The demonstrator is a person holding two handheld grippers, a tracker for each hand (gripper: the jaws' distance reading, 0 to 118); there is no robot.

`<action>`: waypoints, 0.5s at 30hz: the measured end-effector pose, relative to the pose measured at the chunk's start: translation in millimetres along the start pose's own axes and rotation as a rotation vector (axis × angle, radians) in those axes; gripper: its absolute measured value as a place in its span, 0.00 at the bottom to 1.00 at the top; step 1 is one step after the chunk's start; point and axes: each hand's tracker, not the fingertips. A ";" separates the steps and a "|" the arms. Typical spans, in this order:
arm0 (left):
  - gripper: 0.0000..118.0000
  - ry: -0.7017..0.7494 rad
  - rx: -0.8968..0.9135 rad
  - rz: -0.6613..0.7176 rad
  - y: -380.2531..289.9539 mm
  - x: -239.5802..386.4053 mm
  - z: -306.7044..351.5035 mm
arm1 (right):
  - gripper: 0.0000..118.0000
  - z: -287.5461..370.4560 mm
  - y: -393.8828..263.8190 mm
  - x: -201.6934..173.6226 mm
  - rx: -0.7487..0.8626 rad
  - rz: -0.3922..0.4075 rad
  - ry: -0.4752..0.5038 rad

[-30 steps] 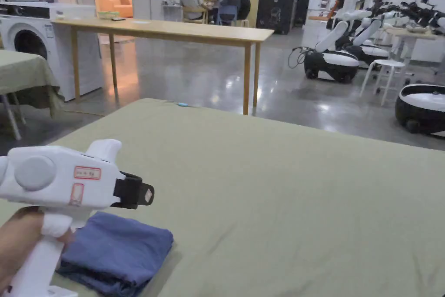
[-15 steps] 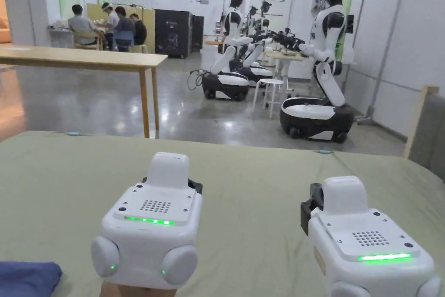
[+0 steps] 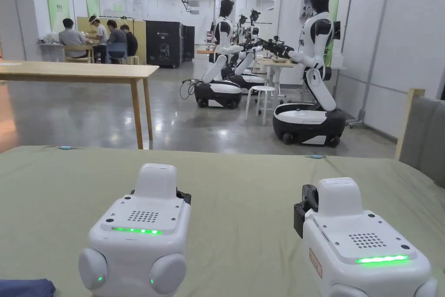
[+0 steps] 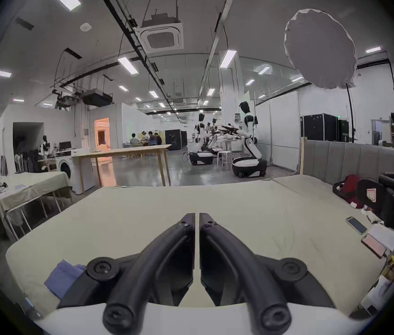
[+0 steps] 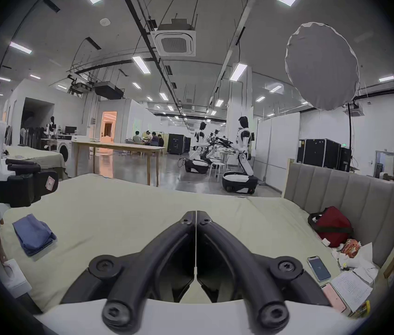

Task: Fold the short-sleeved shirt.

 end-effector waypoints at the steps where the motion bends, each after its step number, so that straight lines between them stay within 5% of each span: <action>1: 0.05 0.003 -0.002 0.001 -0.3 0.1 -0.2 | 0.03 -0.1 0.3 0.1 0.001 0.001 -0.003; 3: 0.19 0.020 -0.005 0.006 -1.2 0.9 -1.9 | 0.24 -0.1 1.0 -0.1 0.004 0.003 -0.005; 5: 0.81 0.030 -0.018 0.006 -2.1 -1.3 -3.4 | 0.90 -3.9 3.0 0.5 -0.003 0.002 -0.015; 6: 1.00 0.036 -0.026 0.007 -2.6 -2.0 -5.7 | 1.00 -7.8 4.1 0.0 -0.022 0.007 -0.043; 15: 1.00 0.065 0.006 -0.012 1.3 -9.4 -1.9 | 1.00 -9.6 2.8 0.2 0.004 -0.006 -0.036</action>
